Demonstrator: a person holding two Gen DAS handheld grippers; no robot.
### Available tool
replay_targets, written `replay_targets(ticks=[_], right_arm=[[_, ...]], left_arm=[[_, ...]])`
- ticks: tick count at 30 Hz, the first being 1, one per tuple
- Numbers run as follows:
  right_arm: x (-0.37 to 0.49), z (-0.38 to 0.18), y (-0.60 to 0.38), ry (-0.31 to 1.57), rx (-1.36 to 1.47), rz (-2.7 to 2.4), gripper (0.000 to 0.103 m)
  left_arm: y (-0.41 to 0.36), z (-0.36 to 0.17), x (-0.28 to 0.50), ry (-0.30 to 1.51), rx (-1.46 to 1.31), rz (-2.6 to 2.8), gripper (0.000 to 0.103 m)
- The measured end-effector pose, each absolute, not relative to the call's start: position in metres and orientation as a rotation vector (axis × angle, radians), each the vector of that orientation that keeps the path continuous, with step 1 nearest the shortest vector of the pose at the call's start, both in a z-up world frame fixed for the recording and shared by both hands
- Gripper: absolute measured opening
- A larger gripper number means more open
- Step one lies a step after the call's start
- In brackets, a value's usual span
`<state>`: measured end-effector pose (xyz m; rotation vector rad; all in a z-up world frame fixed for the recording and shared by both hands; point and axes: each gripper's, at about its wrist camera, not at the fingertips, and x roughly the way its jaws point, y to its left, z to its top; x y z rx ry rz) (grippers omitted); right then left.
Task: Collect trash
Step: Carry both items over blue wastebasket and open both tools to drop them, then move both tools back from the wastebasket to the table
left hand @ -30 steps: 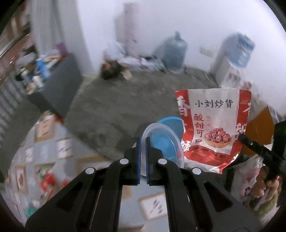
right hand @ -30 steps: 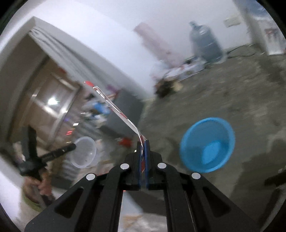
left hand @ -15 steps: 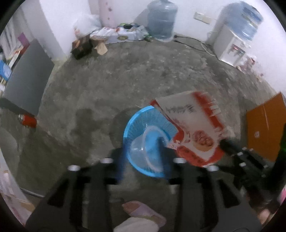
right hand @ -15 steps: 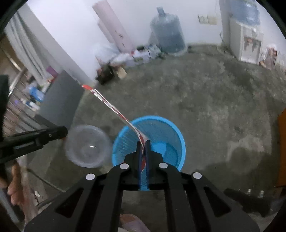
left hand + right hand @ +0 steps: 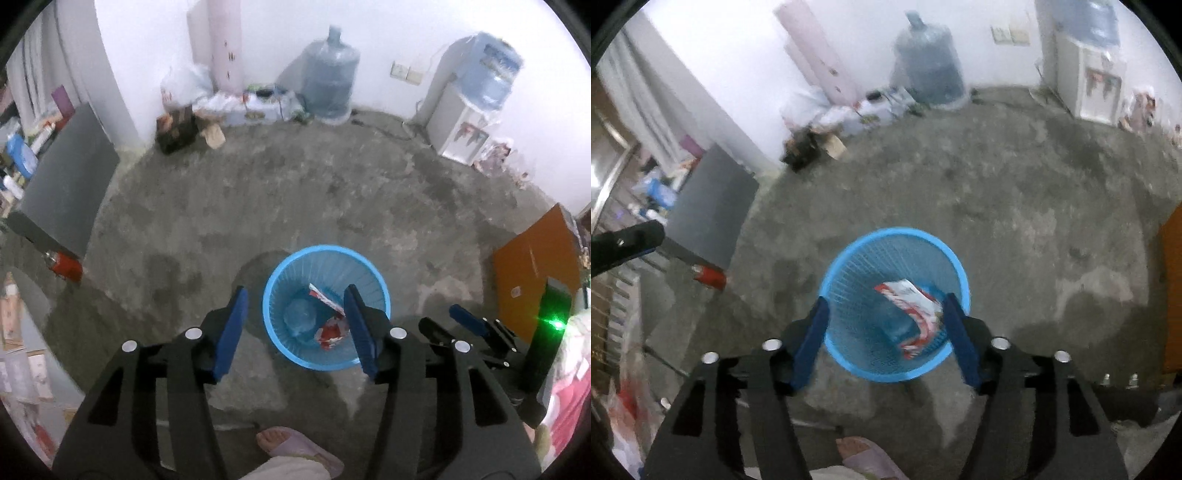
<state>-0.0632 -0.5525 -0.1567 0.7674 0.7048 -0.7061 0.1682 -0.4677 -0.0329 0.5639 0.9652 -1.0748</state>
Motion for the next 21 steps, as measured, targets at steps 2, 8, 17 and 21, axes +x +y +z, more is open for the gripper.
replay_targets(ticks=[2,8,17,21], right_arm=[[-0.061,-0.14,-0.539,0.693,0.706,-0.683,0.08],[-0.057,-0.077,-0.478,0.602,0.497,-0.701,0.097],[-0.039,-0.017,-0.393,0.574,0.278,-0.681,0.097],[-0.033,0.003,-0.348,0.529,0.161,-0.564,0.097]], left_arm=[[-0.45,-0.011,0.164,0.931,0.541,-1.092,0.051],[-0.382,0.033,0.144,0.883,0.517,-1.141,0.058],[-0.239,0.083,0.129,0.834,0.35,-1.057,0.075],[-0.17,0.099,0.122,0.774,0.295,-0.937,0.085]])
